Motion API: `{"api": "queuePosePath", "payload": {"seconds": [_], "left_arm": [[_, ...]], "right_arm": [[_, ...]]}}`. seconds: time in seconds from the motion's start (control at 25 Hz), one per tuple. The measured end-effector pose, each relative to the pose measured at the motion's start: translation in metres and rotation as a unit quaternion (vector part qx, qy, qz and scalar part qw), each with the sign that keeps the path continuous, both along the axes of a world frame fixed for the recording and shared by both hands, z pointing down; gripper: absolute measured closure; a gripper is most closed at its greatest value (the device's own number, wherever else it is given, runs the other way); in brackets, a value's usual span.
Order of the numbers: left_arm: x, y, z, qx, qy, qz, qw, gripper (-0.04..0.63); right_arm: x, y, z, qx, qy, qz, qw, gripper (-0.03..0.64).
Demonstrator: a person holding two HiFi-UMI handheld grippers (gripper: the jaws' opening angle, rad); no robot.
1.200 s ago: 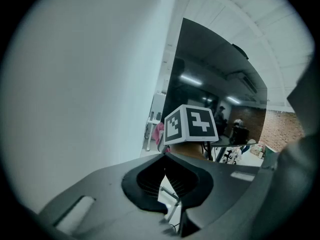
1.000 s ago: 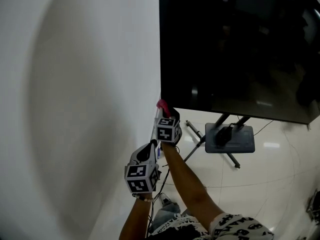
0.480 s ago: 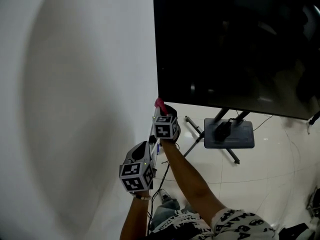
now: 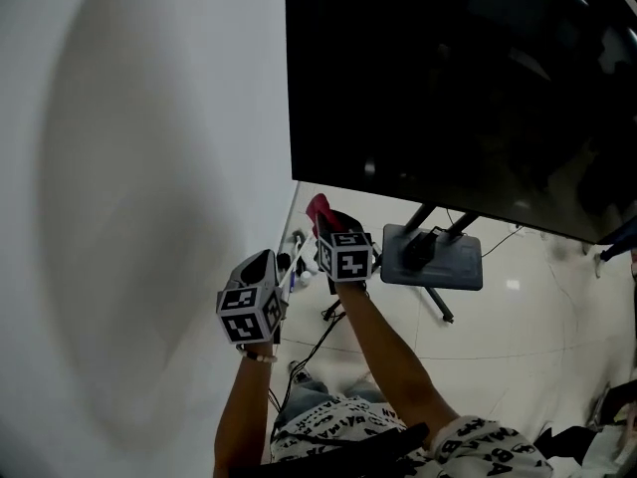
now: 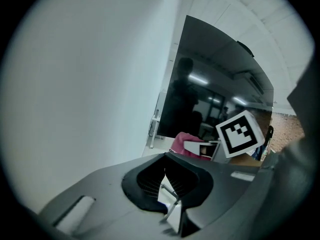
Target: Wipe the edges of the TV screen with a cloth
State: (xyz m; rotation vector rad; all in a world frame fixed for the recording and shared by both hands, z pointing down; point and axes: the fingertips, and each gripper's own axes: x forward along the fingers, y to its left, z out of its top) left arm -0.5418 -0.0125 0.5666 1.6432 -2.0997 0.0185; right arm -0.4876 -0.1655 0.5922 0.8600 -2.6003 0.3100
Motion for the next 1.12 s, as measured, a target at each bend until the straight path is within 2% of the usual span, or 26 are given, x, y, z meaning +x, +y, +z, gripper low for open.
{"api": "queuePosePath", "payload": {"seconds": [0.12, 0.28, 0.4, 0.6, 0.84, 1.12], "left_arm": [[0.016, -0.002, 0.005, -0.001, 0.000, 0.007, 1.0000, 0.594], [0.039, -0.012, -0.006, 0.006, -0.004, 0.024, 0.9997, 0.594], [0.064, -0.023, -0.007, 0.011, -0.003, 0.041, 0.9991, 0.594], [0.109, -0.041, 0.001, 0.022, 0.022, 0.070, 0.9970, 0.594], [0.135, -0.054, -0.006, 0.036, 0.025, 0.089, 0.9951, 0.594], [0.146, -0.062, -0.010, 0.044, 0.022, 0.091, 0.9947, 0.594]], "right_arm": [[0.033, 0.016, -0.010, -0.017, -0.013, -0.017, 1.000, 0.541], [0.072, 0.028, -0.032, -0.016, -0.017, -0.027, 0.999, 0.541], [0.108, 0.030, -0.033, -0.016, -0.019, -0.025, 0.999, 0.541], [0.166, 0.026, -0.017, -0.019, -0.018, 0.001, 1.000, 0.541], [0.190, 0.018, -0.019, -0.023, -0.035, 0.015, 0.999, 0.541], [0.197, 0.016, -0.016, -0.025, -0.039, 0.005, 0.999, 0.541]]}}
